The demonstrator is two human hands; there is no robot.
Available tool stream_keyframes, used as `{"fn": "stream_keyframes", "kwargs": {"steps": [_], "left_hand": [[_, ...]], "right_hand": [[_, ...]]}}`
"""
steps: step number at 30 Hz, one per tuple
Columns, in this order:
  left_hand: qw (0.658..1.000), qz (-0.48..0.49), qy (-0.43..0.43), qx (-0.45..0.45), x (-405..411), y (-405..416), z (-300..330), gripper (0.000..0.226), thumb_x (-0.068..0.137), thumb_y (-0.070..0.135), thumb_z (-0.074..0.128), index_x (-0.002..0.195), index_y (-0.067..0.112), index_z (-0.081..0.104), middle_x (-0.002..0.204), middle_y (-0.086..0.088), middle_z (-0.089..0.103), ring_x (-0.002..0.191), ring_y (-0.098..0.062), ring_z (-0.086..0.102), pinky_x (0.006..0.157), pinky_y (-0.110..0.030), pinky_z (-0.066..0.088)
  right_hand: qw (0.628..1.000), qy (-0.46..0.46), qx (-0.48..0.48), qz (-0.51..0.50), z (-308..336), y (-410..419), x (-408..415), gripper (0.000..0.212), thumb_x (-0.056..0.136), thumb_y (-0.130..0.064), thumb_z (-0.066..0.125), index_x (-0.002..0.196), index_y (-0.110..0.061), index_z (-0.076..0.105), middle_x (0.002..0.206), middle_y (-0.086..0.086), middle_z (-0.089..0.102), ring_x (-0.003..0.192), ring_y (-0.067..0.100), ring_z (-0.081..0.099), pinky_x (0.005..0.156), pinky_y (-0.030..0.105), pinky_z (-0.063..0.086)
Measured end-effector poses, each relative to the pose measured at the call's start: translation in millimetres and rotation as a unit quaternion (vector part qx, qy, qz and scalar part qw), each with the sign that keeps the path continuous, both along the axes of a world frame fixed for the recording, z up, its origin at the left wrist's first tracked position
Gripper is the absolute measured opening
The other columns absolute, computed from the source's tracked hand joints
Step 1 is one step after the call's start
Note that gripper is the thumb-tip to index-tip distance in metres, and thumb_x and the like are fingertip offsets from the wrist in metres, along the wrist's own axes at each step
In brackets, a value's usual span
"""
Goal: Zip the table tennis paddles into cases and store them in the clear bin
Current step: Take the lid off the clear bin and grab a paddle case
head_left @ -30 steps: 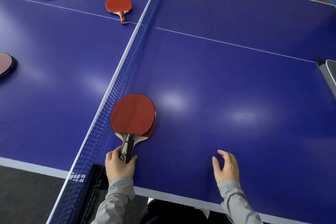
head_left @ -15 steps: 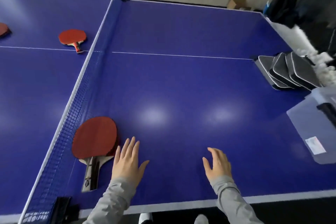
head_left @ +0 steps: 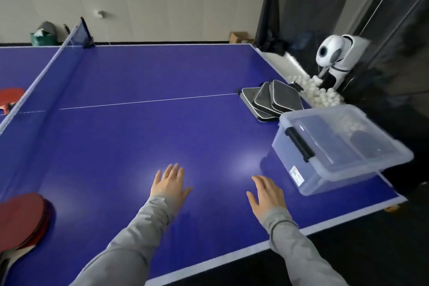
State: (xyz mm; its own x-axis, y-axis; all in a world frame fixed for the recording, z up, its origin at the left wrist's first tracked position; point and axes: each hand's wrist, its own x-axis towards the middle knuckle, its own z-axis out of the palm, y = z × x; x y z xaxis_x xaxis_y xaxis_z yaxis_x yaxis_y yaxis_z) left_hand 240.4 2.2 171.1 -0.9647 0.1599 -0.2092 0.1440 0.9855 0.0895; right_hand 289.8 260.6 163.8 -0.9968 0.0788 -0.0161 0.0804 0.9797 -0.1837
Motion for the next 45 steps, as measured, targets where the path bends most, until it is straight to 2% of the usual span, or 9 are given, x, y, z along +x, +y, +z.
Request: {"fn": "stream_keyframes", "kwargs": {"steps": [7, 13, 15, 25, 31, 35, 38, 42, 45], "left_hand": [[0.999, -0.013, 0.041, 0.007, -18, 116, 37, 0.07, 0.095, 0.052, 0.033, 0.149, 0.015, 0.009, 0.158, 0.001, 0.009, 0.146, -0.016, 0.004, 0.119, -0.039, 0.005], [0.996, -0.036, 0.072, 0.026, -45, 192, 62, 0.069, 0.095, 0.052, 0.034, 0.149, 0.017, 0.008, 0.158, 0.002, 0.01, 0.146, -0.015, 0.006, 0.119, -0.039, 0.006], [0.996, -0.044, 0.07, 0.024, -59, 217, 66, 0.069, 0.095, 0.052, 0.032, 0.149, 0.016, 0.008, 0.158, 0.002, 0.009, 0.146, -0.015, 0.006, 0.119, -0.039, 0.005], [0.993, -0.045, 0.072, 0.084, -146, 330, 44, 0.068, 0.095, 0.055, 0.027, 0.149, 0.016, 0.014, 0.158, 0.001, 0.012, 0.146, -0.017, 0.008, 0.119, -0.04, 0.006], [0.992, -0.031, 0.064, 0.104, -193, 379, 34, 0.069, 0.093, 0.058, 0.028, 0.147, 0.016, 0.018, 0.157, 0.001, 0.016, 0.145, -0.017, 0.01, 0.118, -0.041, 0.009], [0.993, 0.0, 0.056, 0.108, -209, 406, 23, 0.071, 0.092, 0.06, 0.028, 0.147, 0.016, 0.017, 0.156, 0.002, 0.017, 0.145, -0.015, 0.011, 0.118, -0.04, 0.012], [0.991, 0.045, 0.056, 0.116, -219, 419, 12, 0.07, 0.091, 0.062, 0.028, 0.146, 0.018, 0.02, 0.152, 0.004, 0.025, 0.142, -0.015, 0.018, 0.116, -0.038, 0.017], [0.984, 0.114, 0.064, 0.118, -226, 432, 3, 0.067, 0.088, 0.065, 0.031, 0.14, 0.022, 0.032, 0.138, 0.006, 0.04, 0.131, -0.017, 0.033, 0.1, -0.035, 0.034], [0.971, 0.177, 0.077, 0.138, -227, 442, 0, 0.063, 0.087, 0.064, 0.036, 0.134, 0.023, 0.04, 0.132, 0.006, 0.042, 0.128, -0.017, 0.034, 0.094, -0.036, 0.038]], "right_hand": [[0.999, 0.046, -0.006, 0.004, 38, 104, -3, 0.048, 0.094, -0.036, 0.041, 0.139, -0.018, 0.033, 0.143, -0.003, 0.037, 0.134, 0.016, 0.032, 0.105, 0.033, 0.03], [0.997, 0.072, -0.023, -0.033, 56, 182, -11, 0.041, 0.092, -0.03, 0.049, 0.13, -0.014, 0.045, 0.131, 0.002, 0.049, 0.126, 0.023, 0.043, 0.098, 0.036, 0.036], [0.997, 0.063, -0.02, -0.05, 58, 207, -19, 0.043, 0.092, -0.031, 0.048, 0.131, -0.015, 0.043, 0.133, 0.002, 0.048, 0.127, 0.022, 0.041, 0.1, 0.036, 0.035], [0.997, 0.019, 0.027, -0.069, 52, 311, -105, 0.052, 0.093, -0.036, 0.044, 0.14, -0.018, 0.032, 0.144, 0.002, 0.038, 0.134, 0.019, 0.033, 0.105, 0.037, 0.03], [0.997, 0.021, 0.017, -0.069, 55, 358, -157, 0.05, 0.093, -0.037, 0.045, 0.139, -0.019, 0.034, 0.142, 0.001, 0.041, 0.132, 0.02, 0.037, 0.104, 0.036, 0.034], [0.998, 0.006, 0.026, -0.05, 52, 384, -190, 0.051, 0.094, -0.038, 0.042, 0.14, -0.02, 0.031, 0.143, -0.001, 0.039, 0.133, 0.017, 0.034, 0.104, 0.033, 0.031], [0.999, 0.001, 0.015, -0.036, 52, 401, -222, 0.051, 0.094, -0.038, 0.043, 0.14, -0.02, 0.032, 0.143, 0.0, 0.039, 0.133, 0.019, 0.034, 0.104, 0.036, 0.03], [1.0, 0.021, -0.004, 0.01, 50, 423, -271, 0.051, 0.092, -0.036, 0.047, 0.138, -0.018, 0.035, 0.141, 0.002, 0.043, 0.131, 0.021, 0.037, 0.104, 0.037, 0.031], [0.998, 0.026, -0.015, 0.048, 45, 436, -310, 0.049, 0.092, -0.034, 0.047, 0.137, -0.018, 0.037, 0.139, 0.002, 0.044, 0.13, 0.021, 0.038, 0.101, 0.037, 0.032]]}}
